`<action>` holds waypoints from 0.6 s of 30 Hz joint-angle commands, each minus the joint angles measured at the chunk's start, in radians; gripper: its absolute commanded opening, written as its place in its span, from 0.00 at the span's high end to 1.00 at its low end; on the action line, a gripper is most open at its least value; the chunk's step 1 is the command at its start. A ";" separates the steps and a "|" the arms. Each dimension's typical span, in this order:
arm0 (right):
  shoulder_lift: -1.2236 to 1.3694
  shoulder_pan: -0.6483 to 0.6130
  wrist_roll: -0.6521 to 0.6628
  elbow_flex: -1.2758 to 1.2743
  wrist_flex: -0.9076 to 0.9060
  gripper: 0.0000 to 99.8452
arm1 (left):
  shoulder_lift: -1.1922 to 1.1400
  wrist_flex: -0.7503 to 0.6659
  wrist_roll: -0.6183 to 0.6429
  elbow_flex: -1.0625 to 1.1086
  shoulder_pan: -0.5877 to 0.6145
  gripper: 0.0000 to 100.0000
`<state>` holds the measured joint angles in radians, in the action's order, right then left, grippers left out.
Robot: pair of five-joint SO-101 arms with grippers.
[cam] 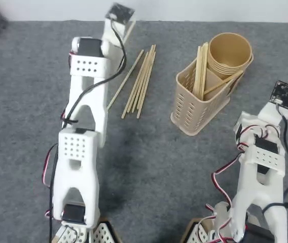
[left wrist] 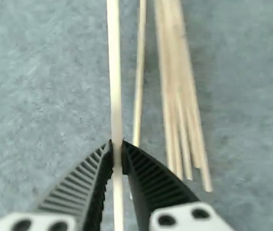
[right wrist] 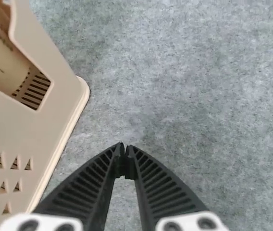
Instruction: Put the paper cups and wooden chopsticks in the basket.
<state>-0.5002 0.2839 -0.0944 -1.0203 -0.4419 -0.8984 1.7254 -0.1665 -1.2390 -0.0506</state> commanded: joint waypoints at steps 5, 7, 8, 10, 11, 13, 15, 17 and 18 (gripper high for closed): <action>-0.015 0.007 0.015 0.008 0.016 0.99 | 0.436 0.028 0.095 0.209 -0.216 0.99; -0.015 0.039 0.014 0.008 0.018 0.99 | 0.516 0.026 0.157 0.186 -0.290 0.99; -0.016 0.058 0.011 0.008 0.018 0.99 | 0.548 0.020 0.189 0.170 -0.327 0.99; -0.021 0.093 -0.046 0.008 0.018 0.99 | 0.606 -0.011 0.252 0.148 -0.391 0.99; -0.021 0.108 -0.080 0.008 0.018 0.99 | 0.629 -0.035 0.292 0.143 -0.414 0.99; -0.021 0.127 -0.118 0.008 0.018 0.99 | 0.661 -0.089 0.368 0.143 -0.450 0.99; -0.018 0.130 -0.118 0.008 0.018 0.99 | 0.674 -0.140 0.425 0.145 -0.476 0.99; -0.016 0.130 -0.118 0.008 0.018 0.99 | 0.678 -0.173 0.454 0.145 -0.499 0.99; -0.016 0.130 -0.118 0.008 0.018 0.99 | 0.678 -0.184 0.459 0.145 -0.508 0.99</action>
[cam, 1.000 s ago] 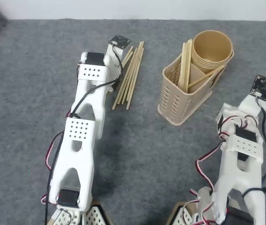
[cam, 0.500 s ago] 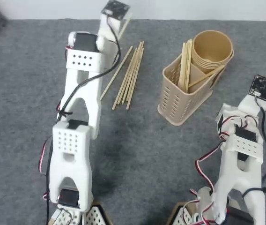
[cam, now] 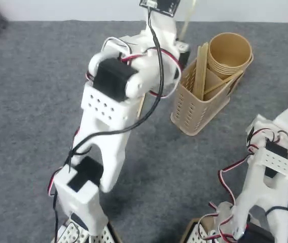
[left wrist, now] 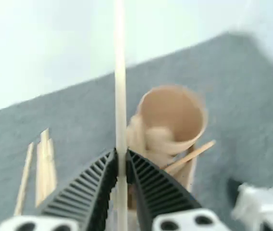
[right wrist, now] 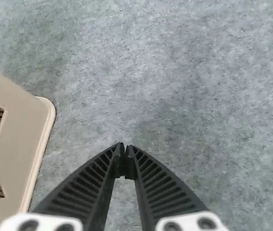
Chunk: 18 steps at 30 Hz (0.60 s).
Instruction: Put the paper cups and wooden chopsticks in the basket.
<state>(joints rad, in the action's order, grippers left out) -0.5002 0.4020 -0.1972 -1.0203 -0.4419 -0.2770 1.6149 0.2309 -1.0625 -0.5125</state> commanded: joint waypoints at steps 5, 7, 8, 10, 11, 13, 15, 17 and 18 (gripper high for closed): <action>-0.016 0.010 -0.017 0.008 0.018 0.99 | 0.063 -0.080 0.063 -0.041 -0.084 0.99; -0.016 0.010 -0.017 0.008 0.018 0.99 | 0.095 -0.032 0.063 -0.044 -0.115 0.99; -0.016 0.007 -0.017 0.008 0.018 0.99 | 0.120 -0.003 0.063 -0.050 -0.133 0.99; -0.016 -0.012 -0.017 0.008 0.018 0.99 | 0.180 0.041 0.061 -0.056 -0.161 0.99; -0.016 -0.019 -0.017 0.008 0.018 0.99 | 0.216 0.060 0.061 -0.064 -0.167 0.99; -0.016 -0.025 -0.009 0.008 0.018 0.99 | 0.290 0.081 0.061 -0.070 -0.167 0.99; -0.016 -0.027 0.008 0.008 0.018 0.99 | 0.362 0.095 0.061 -0.068 -0.161 0.99; -0.016 -0.027 0.012 0.008 0.018 0.99 | 0.422 0.110 0.061 -0.065 -0.141 0.99; -0.016 -0.027 0.014 0.008 0.018 0.99 | 0.445 0.118 0.061 -0.062 -0.135 0.99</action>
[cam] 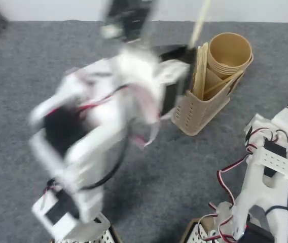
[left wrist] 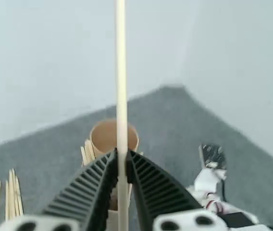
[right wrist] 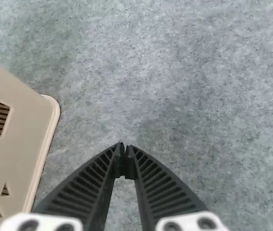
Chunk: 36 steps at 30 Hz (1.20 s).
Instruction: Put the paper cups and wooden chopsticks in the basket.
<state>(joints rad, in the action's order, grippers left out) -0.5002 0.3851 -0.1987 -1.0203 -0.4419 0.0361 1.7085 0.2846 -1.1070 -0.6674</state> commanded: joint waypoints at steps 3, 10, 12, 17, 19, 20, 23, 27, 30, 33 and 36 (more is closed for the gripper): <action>-0.015 -0.010 0.017 0.006 0.018 0.99 | 0.184 0.044 0.009 0.025 0.023 0.99; -0.015 -0.010 0.017 -0.005 0.019 0.99 | 0.354 0.041 0.009 0.305 0.014 0.99; -0.015 -0.012 0.017 -0.006 0.019 0.99 | 0.445 0.026 0.003 0.394 0.017 0.99; -0.015 -0.036 0.018 -0.008 0.019 0.99 | 0.695 -0.221 -0.069 0.751 0.077 0.99; -0.015 -0.050 0.018 -0.008 0.019 0.99 | 0.775 -0.425 -0.071 0.961 0.141 0.99; -0.015 -0.050 0.018 -0.008 0.019 0.99 | 0.809 -0.539 -0.071 1.073 0.176 0.99; -0.015 -0.048 0.018 -0.008 0.019 0.99 | 0.878 -0.921 -0.069 1.400 0.224 0.99; -0.015 -0.048 0.018 -0.008 0.019 0.99 | 0.899 -1.370 -0.074 1.682 0.221 0.99; -0.015 -0.048 0.018 -0.011 0.035 0.99 | 0.852 -1.587 -0.084 1.774 0.189 0.99; -0.015 -0.047 0.020 -0.043 0.097 0.99 | 0.740 -1.669 -0.144 1.793 0.143 0.99; -0.015 -0.048 0.020 -0.060 0.130 0.99 | 0.598 -1.740 -0.161 1.776 0.118 0.99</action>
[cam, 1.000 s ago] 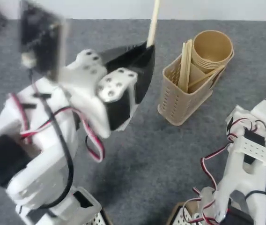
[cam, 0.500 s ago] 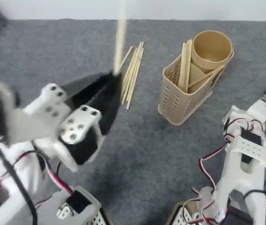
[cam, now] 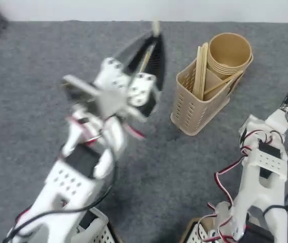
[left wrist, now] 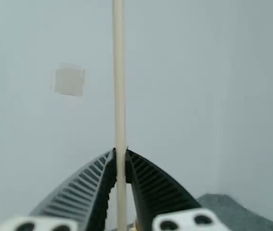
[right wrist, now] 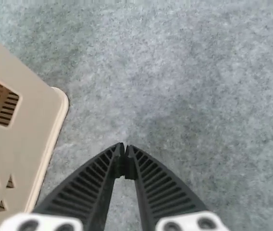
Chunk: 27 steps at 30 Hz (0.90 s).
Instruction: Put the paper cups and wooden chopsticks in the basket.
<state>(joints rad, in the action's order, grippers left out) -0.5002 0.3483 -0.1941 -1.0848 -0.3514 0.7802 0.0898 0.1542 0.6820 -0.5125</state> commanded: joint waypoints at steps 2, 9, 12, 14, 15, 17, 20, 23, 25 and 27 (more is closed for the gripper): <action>-0.015 -0.012 0.015 0.005 0.044 0.99 | -0.226 -0.172 -0.029 -0.033 -0.041 0.99; -0.015 -0.012 0.015 0.005 0.045 0.99 | -0.416 -0.204 -0.028 -0.074 -0.097 0.99; -0.015 -0.012 0.015 0.006 0.045 0.99 | -0.462 -0.204 -0.028 -0.102 -0.101 0.99; -0.015 -0.012 0.015 0.006 0.045 0.99 | -0.482 -0.204 -0.029 -0.116 -0.101 0.99; -0.015 -0.012 0.015 0.006 0.045 0.99 | -0.488 -0.204 -0.032 -0.117 -0.101 0.99; -0.015 -0.012 0.015 0.006 0.045 0.99 | -0.496 -0.204 -0.037 -0.117 -0.103 0.99; -0.015 -0.012 0.015 0.006 0.045 0.99 | -0.500 -0.204 -0.029 -0.116 -0.103 0.96; -0.015 -0.012 0.015 0.006 0.045 0.99 | -0.500 -0.201 -0.021 -0.111 -0.103 0.91; -0.015 -0.012 0.015 0.006 0.045 0.99 | -0.500 -0.199 0.023 -0.111 -0.103 0.90; -0.015 -0.012 0.015 0.006 0.045 0.99 | -0.500 -0.199 0.054 -0.111 -0.101 0.90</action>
<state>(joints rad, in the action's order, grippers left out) -0.5002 0.3483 -0.1941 -1.0848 -0.3222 0.2739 -0.0898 0.1496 0.6130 -0.6107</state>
